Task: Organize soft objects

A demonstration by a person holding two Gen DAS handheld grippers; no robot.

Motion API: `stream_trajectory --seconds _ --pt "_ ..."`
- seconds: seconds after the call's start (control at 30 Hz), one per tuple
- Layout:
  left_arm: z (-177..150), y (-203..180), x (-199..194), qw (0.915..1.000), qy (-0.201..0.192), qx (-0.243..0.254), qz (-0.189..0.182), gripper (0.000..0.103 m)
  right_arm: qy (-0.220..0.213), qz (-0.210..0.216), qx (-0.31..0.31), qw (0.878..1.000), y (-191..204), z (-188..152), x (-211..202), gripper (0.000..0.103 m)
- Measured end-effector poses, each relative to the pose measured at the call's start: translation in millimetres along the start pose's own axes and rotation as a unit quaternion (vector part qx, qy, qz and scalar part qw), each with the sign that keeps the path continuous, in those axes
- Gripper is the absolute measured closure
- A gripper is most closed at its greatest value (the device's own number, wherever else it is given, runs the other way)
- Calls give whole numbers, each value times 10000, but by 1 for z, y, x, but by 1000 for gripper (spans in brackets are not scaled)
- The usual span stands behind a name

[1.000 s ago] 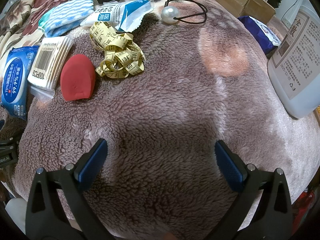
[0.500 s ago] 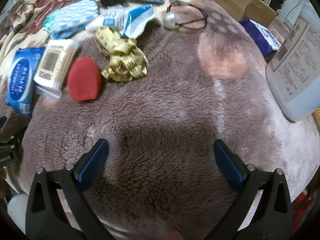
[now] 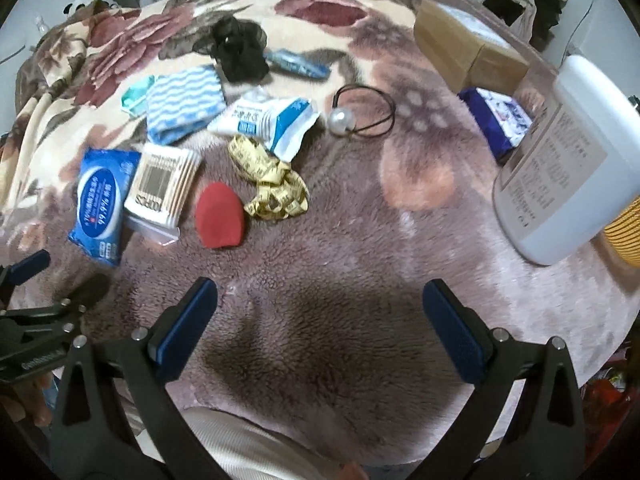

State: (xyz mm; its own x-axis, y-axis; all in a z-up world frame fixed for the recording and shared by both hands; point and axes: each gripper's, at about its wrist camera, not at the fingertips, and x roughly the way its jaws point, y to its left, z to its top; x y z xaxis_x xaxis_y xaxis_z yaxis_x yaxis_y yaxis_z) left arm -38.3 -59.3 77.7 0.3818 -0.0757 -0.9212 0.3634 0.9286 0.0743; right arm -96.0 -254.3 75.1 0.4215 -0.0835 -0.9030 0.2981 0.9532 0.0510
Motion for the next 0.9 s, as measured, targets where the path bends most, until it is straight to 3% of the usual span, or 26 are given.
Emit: stream_trajectory --seconds 0.9 --pt "6 -6 -1 9996 10 -219 -181 0 -48 86 -12 10000 -6 -15 -14 0"
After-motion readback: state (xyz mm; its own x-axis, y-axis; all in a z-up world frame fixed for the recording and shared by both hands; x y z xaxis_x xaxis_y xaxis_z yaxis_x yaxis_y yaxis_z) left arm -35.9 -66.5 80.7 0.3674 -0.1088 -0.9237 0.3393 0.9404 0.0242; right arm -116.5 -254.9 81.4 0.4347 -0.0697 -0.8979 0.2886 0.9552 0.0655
